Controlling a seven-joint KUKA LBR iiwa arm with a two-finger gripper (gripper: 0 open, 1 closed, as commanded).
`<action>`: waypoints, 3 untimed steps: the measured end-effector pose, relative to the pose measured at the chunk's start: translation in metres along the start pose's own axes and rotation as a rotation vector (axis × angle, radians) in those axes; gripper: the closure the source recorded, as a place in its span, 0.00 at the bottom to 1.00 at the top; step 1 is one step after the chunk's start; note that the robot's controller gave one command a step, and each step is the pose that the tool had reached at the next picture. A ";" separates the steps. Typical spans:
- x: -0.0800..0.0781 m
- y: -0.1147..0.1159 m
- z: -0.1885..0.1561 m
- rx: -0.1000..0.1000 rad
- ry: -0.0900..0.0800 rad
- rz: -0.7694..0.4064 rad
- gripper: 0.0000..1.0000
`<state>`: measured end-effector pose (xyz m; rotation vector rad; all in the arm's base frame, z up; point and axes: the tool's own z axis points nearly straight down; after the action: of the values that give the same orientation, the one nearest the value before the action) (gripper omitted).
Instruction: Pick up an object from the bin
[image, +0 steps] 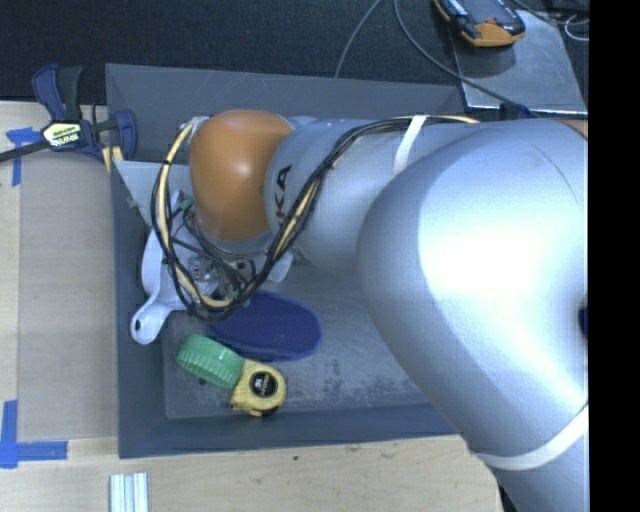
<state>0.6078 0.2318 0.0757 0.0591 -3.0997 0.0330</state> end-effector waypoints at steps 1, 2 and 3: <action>0.000 0.000 0.000 0.000 0.000 0.000 1.00; 0.000 0.000 0.000 0.000 0.000 0.000 1.00; 0.000 0.000 0.001 0.000 0.001 0.000 1.00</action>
Offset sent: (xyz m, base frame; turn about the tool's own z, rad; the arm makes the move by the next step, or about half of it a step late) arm 0.0000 0.0000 0.0000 0.0000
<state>0.6076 0.2318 0.0752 0.0589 -3.0991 0.0333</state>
